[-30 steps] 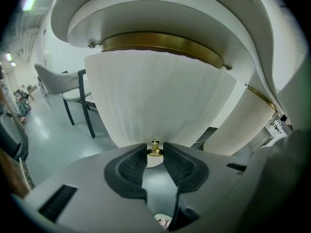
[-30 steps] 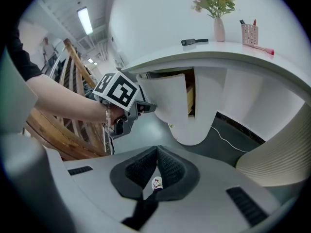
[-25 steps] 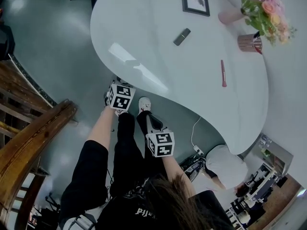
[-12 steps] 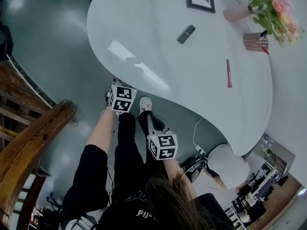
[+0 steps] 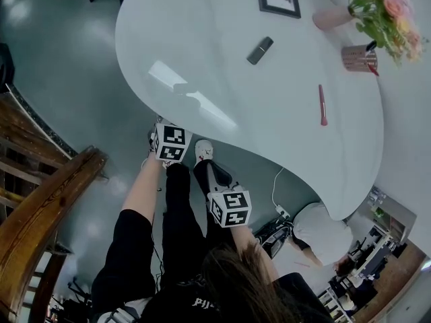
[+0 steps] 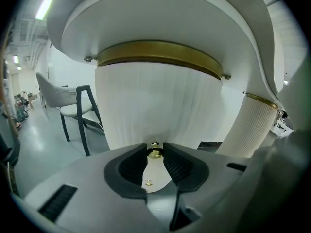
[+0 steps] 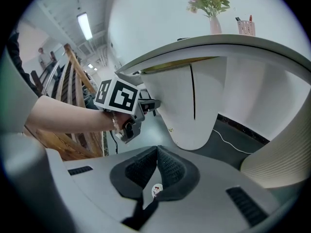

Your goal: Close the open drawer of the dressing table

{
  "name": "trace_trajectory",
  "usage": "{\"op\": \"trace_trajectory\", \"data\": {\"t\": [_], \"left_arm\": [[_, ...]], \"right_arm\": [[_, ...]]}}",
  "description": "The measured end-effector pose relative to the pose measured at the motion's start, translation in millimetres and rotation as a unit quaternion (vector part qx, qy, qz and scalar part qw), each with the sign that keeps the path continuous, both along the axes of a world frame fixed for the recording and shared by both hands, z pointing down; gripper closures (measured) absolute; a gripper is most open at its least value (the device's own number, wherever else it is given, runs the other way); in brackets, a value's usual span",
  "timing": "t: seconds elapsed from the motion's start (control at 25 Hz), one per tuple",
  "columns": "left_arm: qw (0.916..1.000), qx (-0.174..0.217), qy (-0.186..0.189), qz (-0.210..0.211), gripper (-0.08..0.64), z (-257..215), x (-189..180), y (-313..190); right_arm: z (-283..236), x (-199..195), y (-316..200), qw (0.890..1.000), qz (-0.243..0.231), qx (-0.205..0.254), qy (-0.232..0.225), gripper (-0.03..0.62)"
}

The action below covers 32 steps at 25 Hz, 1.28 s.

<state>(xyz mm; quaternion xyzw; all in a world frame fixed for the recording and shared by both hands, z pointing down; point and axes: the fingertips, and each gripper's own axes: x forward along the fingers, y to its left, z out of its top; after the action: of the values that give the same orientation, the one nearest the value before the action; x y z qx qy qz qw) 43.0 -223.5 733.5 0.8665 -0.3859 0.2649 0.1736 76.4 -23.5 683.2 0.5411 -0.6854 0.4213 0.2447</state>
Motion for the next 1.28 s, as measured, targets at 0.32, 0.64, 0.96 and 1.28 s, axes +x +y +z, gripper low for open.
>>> {"op": "trace_trajectory", "data": {"t": [0.32,0.64,0.96,1.28], "left_arm": [[0.9998,0.017,0.007,0.003,0.445,-1,1,-3],[0.9996,0.024,0.006,0.016,0.445,0,2,-3],[0.9987,0.038,-0.012,0.03,0.443,-1,-1,2],[0.9999,-0.013,0.0,0.002,0.399,-4,-15,36]], "right_arm": [[6,-1,1,1.0,0.004,-0.001,-0.001,0.566],[9,-9,5,1.0,-0.003,0.002,0.001,0.566],[6,-17,11,1.0,0.001,0.004,0.0,0.566],[-16,-14,2,1.0,0.013,0.028,0.003,0.566]]}}
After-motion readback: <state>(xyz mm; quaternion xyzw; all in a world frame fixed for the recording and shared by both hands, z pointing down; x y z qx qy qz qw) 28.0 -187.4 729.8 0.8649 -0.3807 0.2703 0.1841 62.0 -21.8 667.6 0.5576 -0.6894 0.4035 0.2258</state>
